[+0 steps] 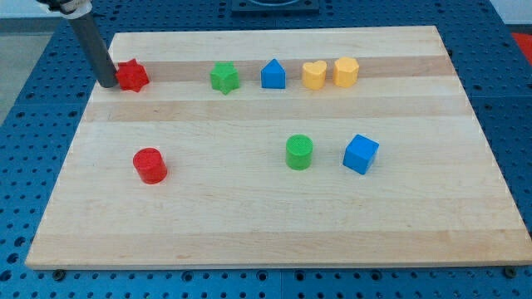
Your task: Slide the red star a bit right
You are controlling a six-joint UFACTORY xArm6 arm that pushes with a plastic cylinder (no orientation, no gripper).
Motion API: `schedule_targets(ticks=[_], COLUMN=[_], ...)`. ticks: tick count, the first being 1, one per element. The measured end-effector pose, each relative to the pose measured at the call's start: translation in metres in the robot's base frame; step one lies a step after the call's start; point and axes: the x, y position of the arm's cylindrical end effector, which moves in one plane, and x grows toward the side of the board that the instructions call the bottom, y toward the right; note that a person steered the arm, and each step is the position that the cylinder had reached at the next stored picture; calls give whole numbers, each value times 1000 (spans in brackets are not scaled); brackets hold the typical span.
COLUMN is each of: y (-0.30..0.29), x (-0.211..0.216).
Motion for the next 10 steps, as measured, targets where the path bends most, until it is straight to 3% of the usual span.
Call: schedule_targets(ticks=[4,7,8,10], y=[-25,67,72,-6], x=[-29,-32,-32,-54])
